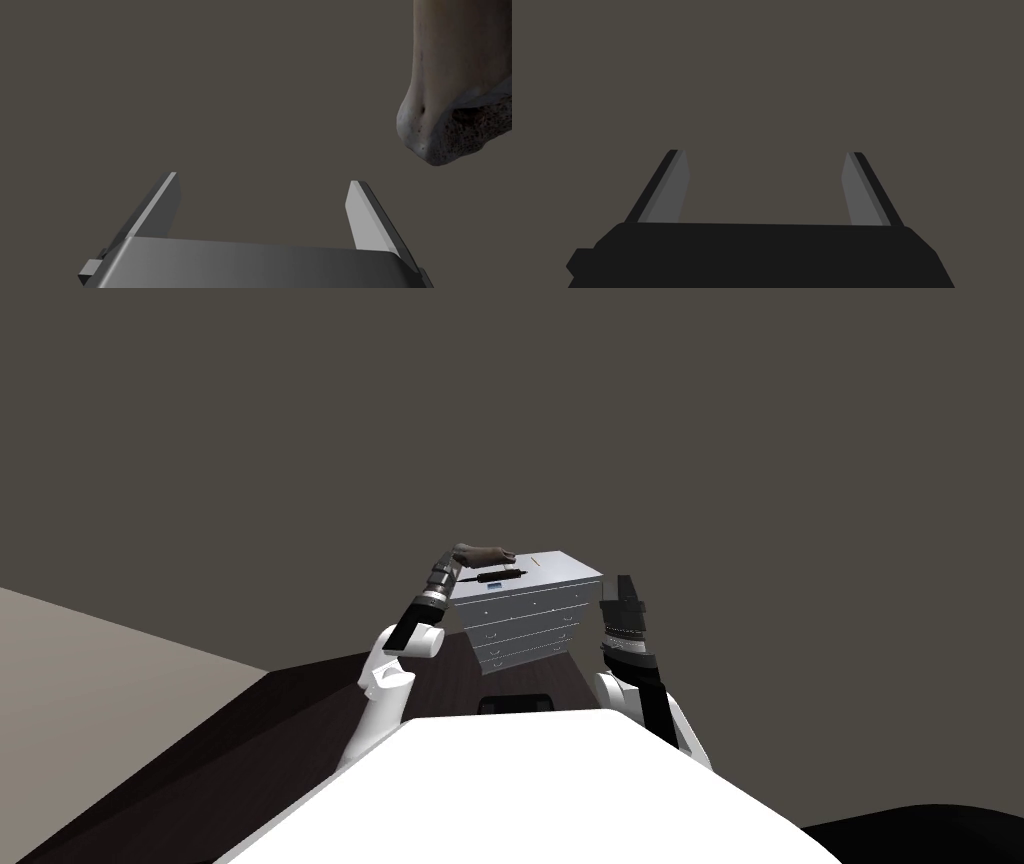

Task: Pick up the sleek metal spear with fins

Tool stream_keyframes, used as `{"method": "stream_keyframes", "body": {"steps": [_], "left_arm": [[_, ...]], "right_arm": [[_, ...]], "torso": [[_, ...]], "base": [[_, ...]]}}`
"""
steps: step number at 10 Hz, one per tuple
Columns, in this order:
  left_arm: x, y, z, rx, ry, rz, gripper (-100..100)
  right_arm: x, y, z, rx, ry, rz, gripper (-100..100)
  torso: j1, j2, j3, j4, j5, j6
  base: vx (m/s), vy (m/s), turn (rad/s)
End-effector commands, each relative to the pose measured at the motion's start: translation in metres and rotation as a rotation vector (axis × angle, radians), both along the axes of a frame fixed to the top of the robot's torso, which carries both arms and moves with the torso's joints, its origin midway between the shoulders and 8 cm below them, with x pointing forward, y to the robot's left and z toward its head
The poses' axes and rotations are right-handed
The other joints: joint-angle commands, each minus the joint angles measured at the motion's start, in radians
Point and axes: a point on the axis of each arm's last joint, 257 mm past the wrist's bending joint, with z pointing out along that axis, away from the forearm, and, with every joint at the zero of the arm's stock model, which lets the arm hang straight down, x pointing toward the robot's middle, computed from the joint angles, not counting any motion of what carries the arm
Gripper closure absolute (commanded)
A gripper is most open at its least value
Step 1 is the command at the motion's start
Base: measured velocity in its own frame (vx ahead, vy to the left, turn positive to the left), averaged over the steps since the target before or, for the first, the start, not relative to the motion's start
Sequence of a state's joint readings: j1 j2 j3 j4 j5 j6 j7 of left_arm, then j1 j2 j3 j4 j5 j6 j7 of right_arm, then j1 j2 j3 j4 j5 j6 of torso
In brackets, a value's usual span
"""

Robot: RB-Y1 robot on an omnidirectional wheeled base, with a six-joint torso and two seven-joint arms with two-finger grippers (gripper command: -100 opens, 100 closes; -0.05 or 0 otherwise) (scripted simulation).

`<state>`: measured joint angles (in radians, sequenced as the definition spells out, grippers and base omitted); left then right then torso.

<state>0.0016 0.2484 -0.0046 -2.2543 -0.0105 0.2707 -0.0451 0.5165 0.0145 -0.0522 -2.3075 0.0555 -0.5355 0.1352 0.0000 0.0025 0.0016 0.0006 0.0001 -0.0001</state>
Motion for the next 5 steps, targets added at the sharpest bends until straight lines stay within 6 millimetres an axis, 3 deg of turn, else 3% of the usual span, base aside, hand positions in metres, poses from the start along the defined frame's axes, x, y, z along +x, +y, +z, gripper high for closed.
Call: {"method": "stream_keyframes", "body": {"steps": [1, 5], "left_arm": [[0.005, 0.001, -0.003, 0.001, 0.025, 0.006, -100], [0.03, 0.001, 0.0, 0.01, 0.08, 0.017, -100]], "right_arm": [[0.0, 0.0, 0.0, 0.0, 0.0, 0.0, 0], [0.0, 0.0, 0.0, 0.0, 0.0, 0.0, 0]], "torso": [[0.0, 0.0, 0.0, 0.0, 0.0, 0.0], [0.0, -0.001, 0.0, 0.0, 0.0, 0.0]], "base": [[-0.024, 0.001, 0.001], [-0.039, 0.0, -0.006]]}}
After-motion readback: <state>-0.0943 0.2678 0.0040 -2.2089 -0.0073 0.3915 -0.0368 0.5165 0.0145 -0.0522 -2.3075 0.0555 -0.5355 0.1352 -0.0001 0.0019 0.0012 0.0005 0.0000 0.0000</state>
